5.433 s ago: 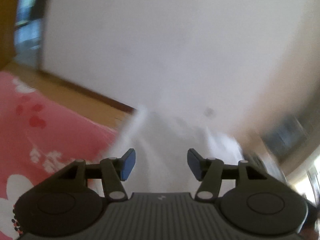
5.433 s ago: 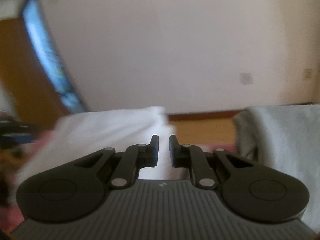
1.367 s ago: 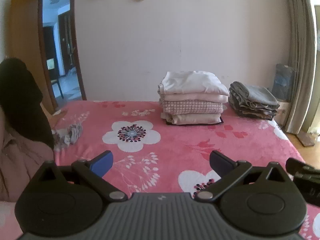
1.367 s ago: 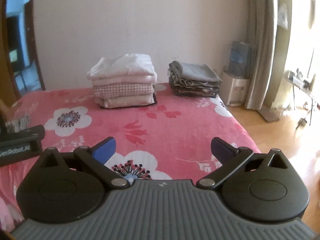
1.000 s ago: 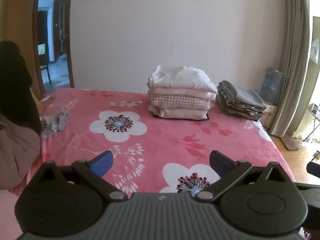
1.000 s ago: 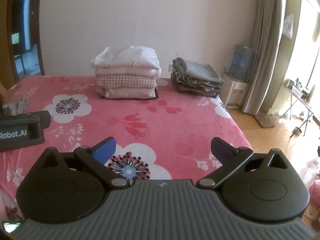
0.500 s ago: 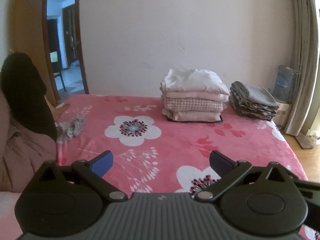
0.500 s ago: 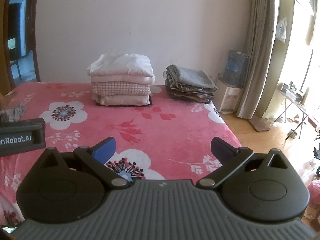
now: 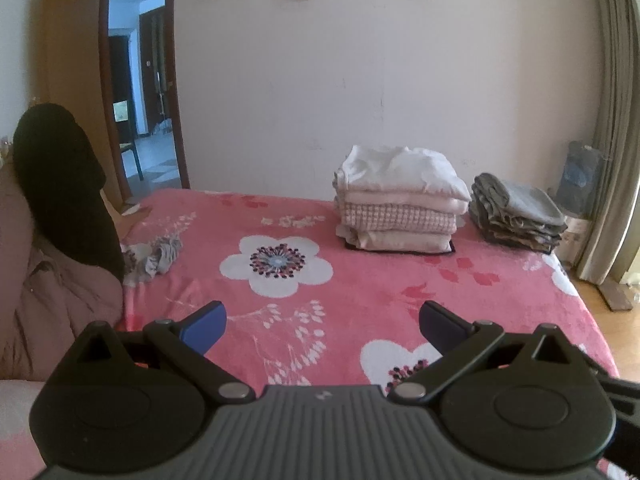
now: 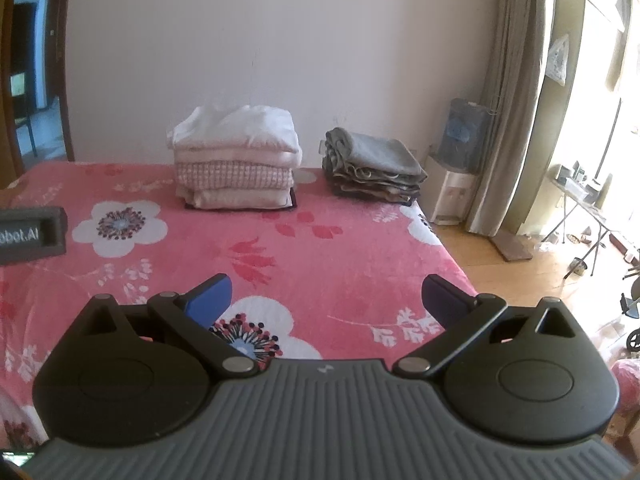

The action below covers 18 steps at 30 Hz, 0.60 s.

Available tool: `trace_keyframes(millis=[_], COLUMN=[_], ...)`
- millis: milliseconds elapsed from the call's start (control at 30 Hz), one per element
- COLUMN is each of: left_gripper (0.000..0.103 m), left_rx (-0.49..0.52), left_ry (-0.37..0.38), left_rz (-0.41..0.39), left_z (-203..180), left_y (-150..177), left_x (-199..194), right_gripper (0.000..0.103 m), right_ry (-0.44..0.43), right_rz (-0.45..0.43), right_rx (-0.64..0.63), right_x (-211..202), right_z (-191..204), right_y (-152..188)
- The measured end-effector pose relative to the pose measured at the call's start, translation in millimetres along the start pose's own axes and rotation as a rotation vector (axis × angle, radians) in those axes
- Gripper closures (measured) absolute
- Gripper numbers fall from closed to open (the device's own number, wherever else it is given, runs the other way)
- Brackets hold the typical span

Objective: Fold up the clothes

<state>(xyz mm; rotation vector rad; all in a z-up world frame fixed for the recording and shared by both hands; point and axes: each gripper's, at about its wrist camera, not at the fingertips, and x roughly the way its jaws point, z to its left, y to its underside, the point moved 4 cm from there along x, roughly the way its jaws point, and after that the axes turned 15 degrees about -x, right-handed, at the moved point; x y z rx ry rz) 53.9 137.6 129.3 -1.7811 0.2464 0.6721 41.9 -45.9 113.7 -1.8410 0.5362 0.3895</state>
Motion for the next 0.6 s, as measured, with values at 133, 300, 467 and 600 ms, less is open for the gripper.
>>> trace_keyframes(millis=[133,300,467,600], left_gripper=[0.0,0.0,0.0,0.0], left_rx=[0.011,0.018,0.019,0.022], left_ry=[-0.012,-0.018,-0.025,-0.029], left_rz=[0.015,0.025,0.037,0.035], left_z=[-0.5,-0.2,0.4,-1.2], left_y=[3.2,7.1,10.3,11.6], left_x=[1.2,1.4,3.6,3.6], right_gripper=[0.001,0.001,0.001,0.001], right_ry=[-0.005,-0.01,-0.018,-0.021], right_rz=[-0.008,-0.01,0.002,0.009], right_rx=[0.005,0.005,0.013,0.019], right_x=[-3.4,-4.8,-1.8,-0.7], right_z=[-0.5,1.3,0.4,-0.3], right_y=[-0.6,-0.5,1.5,2.2])
